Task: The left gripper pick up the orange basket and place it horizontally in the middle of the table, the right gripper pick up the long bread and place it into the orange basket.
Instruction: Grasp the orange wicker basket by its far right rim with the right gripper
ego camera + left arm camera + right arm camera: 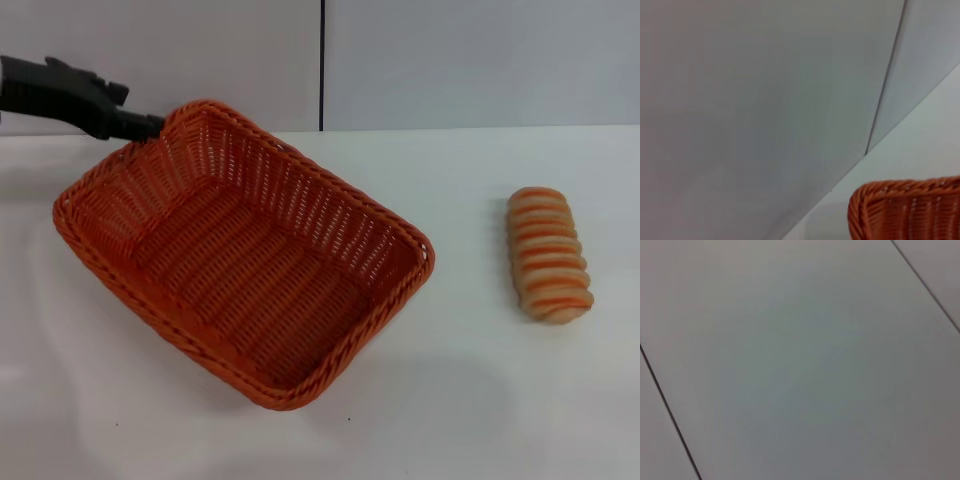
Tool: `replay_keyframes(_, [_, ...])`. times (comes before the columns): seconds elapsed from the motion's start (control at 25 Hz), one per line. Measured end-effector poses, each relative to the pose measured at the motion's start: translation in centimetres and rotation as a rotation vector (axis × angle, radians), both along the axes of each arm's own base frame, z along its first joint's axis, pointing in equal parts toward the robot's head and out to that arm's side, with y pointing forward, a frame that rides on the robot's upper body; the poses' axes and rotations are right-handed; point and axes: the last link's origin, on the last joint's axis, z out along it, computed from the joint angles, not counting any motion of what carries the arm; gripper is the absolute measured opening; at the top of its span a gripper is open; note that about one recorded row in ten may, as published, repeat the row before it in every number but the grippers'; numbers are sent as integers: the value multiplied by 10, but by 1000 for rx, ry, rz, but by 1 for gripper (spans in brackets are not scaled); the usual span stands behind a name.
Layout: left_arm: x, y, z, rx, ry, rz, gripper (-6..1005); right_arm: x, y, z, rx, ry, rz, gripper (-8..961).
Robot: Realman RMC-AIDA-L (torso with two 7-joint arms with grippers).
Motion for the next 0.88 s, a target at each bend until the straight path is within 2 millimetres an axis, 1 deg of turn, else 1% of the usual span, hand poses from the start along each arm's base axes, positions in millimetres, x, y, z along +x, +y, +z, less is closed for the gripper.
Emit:
replay_keyframes(0.16, [0,2,-10,-6,46,16,653,0,2,-1,-2,2,1,777])
replay_keyframes(0.32, [-1,3,-14,-6,63,17,645,-1,2,0,-3,1,2,776])
replay_keyframes(0.36, [-1,4,-18,-17,66,23,643,-1,2,0,-3,2,1,776])
replay_keyframes(0.6, [-8,7,-31,-62,100,57,630,0,4,-2,-4,13,3,776])
replay_keyframes(0.88, [-9,9,-32,-59,117,64,616,-1,6,-2,-5,14,7,776])
